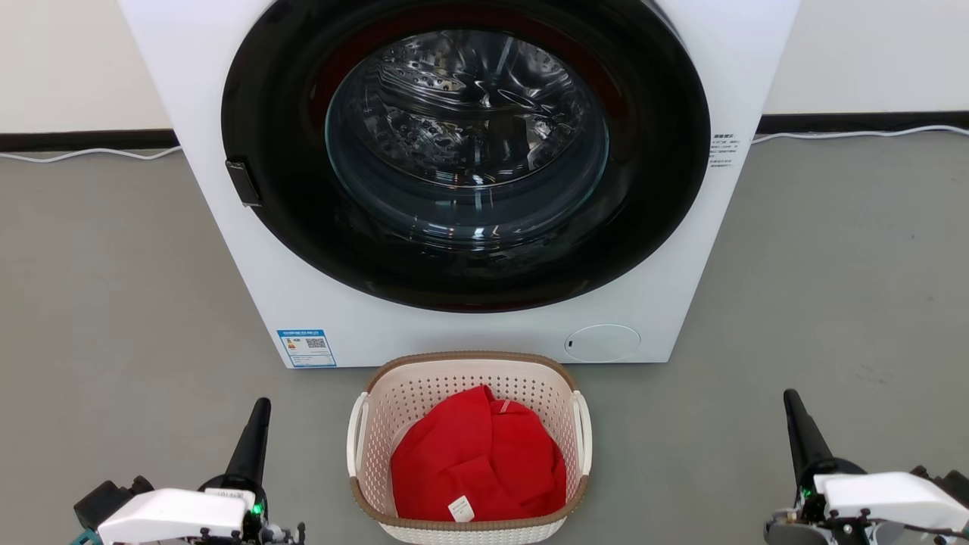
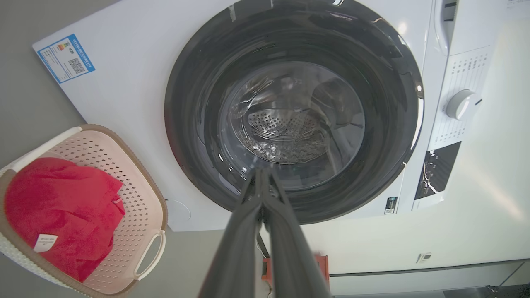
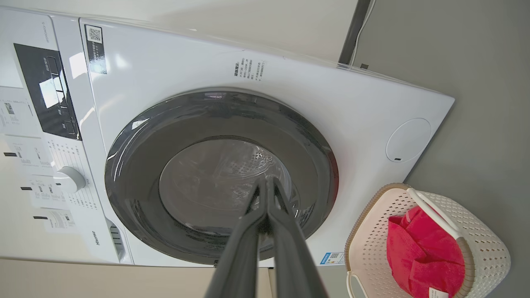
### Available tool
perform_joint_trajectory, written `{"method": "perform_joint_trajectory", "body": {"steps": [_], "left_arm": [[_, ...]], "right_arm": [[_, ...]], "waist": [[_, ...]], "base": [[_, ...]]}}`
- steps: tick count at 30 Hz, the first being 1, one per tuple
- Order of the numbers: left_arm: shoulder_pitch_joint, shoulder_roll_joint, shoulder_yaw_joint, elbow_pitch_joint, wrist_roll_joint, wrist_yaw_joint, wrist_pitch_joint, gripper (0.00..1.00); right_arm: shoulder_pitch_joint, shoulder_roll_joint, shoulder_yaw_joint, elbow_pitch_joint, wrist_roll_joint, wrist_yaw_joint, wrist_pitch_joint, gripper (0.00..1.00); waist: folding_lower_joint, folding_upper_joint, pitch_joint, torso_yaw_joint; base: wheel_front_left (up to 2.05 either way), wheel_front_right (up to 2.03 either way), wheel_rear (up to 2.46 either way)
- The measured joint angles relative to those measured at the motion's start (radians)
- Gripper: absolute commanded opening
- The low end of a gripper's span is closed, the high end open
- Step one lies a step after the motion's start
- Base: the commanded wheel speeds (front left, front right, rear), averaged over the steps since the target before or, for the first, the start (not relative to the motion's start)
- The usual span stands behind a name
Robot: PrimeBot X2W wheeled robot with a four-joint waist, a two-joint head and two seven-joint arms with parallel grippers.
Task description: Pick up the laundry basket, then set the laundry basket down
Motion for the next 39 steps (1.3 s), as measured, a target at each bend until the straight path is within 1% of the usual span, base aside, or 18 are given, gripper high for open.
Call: {"method": "perform_joint_trajectory", "body": {"steps": [21, 39], "left_arm": [[-0.026, -0.024, 0.039, 0.002, -0.183, 0.0, 0.059, 0.0], [-0.026, -0.028, 0.043, 0.003, -0.189, 0.0, 0.059, 0.0]], "right_arm": [[-0.017, 0.0, -0.022, 0.0, 0.224, 0.0, 0.059, 0.0], [-0.018, 0.0, -0.028, 0.0, 0.226, 0.0, 0.064, 0.0]], "waist": [[0.0, 0.0, -0.004, 0.004], [0.0, 0.0, -0.004, 0.004]], "base": [[0.0, 0.0, 0.0], [0.0, 0.0, 0.0]]}}
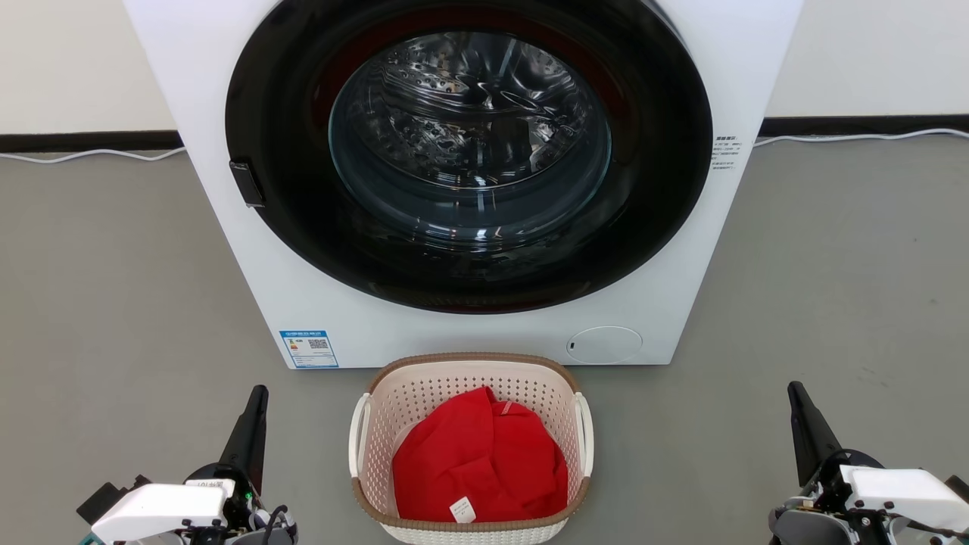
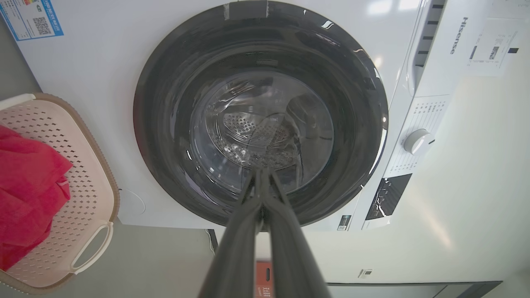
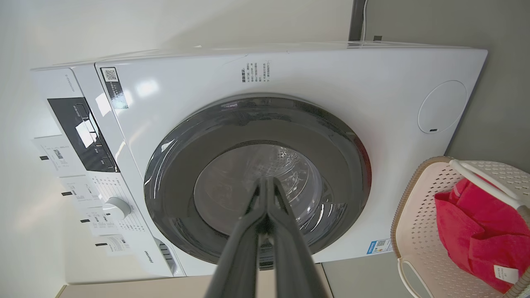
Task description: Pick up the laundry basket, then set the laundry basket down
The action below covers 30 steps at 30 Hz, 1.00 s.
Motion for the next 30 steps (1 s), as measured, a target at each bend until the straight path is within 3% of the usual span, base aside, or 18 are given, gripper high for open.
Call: {"method": "perform_joint_trajectory", "body": {"steps": [30], "left_arm": [[0.0, -0.002, 0.002, 0.0, 0.0, 0.0, 0.003, 0.0]], "right_arm": [[0.0, 0.001, -0.005, 0.0, 0.0, 0.0, 0.0, 0.0]], "waist": [[0.0, 0.0, 0.0, 0.0]], "base": [[0.0, 0.0, 0.0]]}}
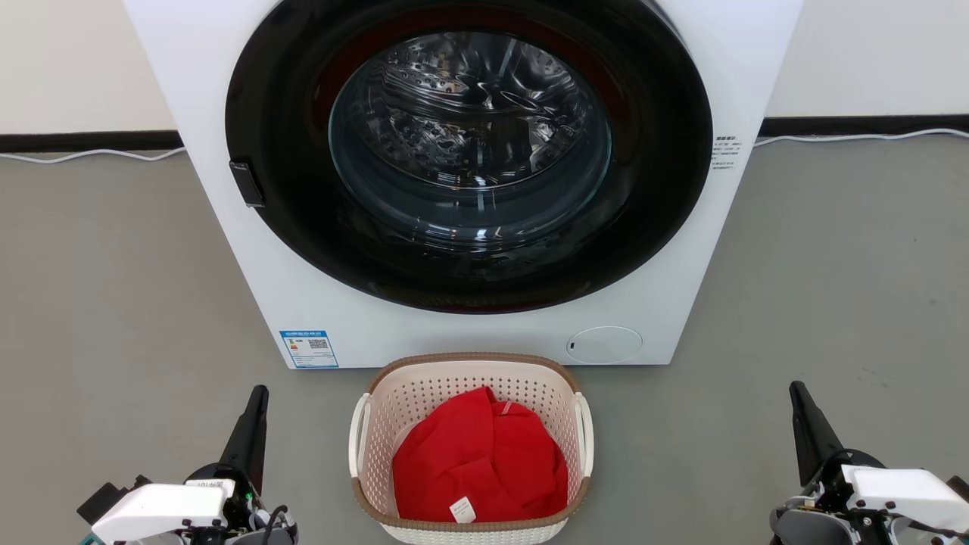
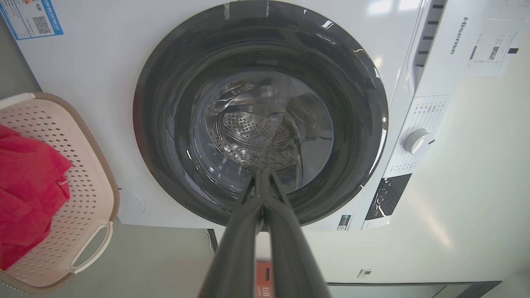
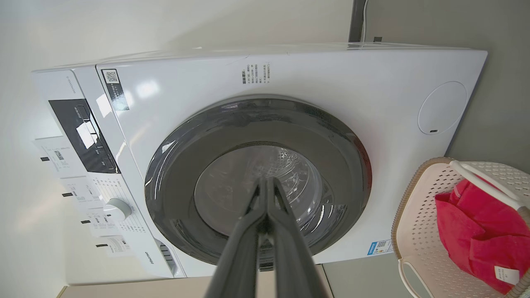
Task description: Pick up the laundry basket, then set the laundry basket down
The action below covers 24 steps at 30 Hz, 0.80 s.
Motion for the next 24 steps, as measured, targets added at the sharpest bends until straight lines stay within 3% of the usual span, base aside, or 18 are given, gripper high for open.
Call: {"method": "perform_joint_trajectory", "body": {"steps": [24], "left_arm": [[0.0, -0.001, 0.002, 0.0, 0.0, 0.0, 0.0, 0.0]], "right_arm": [[-0.017, 0.001, -0.002, 0.0, 0.0, 0.0, 0.009, 0.0]], "waist": [[0.0, 0.0, 0.0, 0.0]], "base": [[0.0, 0.0, 0.0]]}}
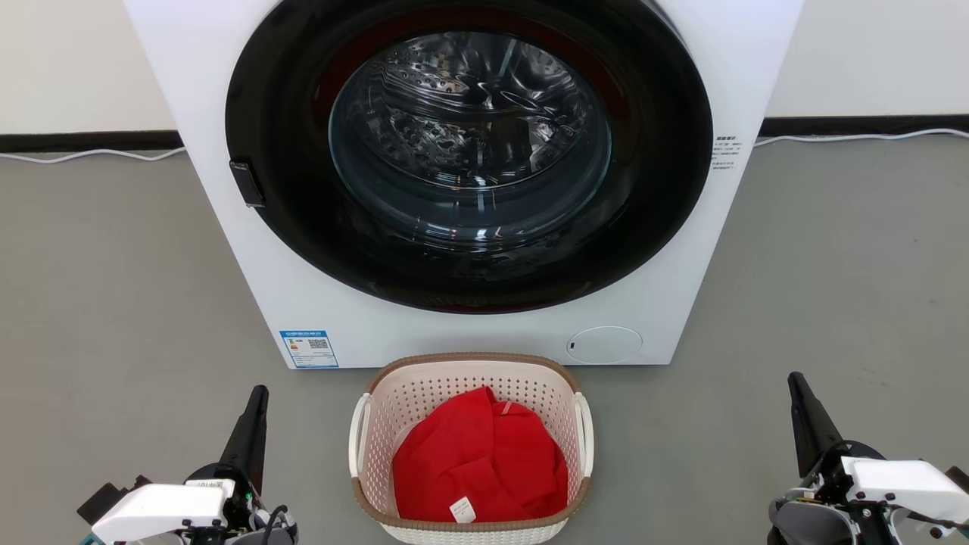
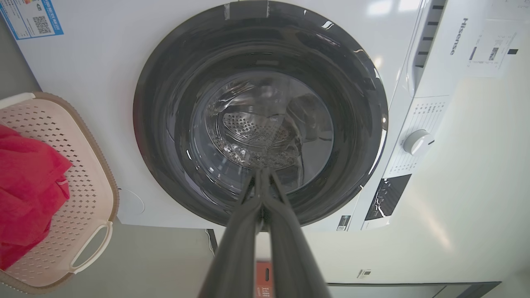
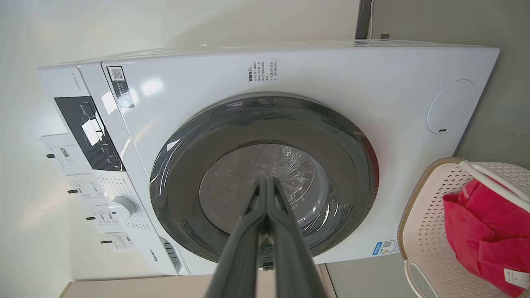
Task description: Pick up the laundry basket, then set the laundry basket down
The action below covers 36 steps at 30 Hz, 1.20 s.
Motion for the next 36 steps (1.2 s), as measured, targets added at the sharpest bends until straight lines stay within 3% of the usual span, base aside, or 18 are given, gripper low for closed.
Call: {"method": "perform_joint_trajectory", "body": {"steps": [36], "left_arm": [[0.0, -0.001, 0.002, 0.0, 0.0, 0.0, 0.0, 0.0]], "right_arm": [[0.0, 0.001, -0.002, 0.0, -0.001, 0.0, 0.001, 0.0]], "waist": [[0.0, 0.0, 0.0, 0.0]], "base": [[0.0, 0.0, 0.0]]}}
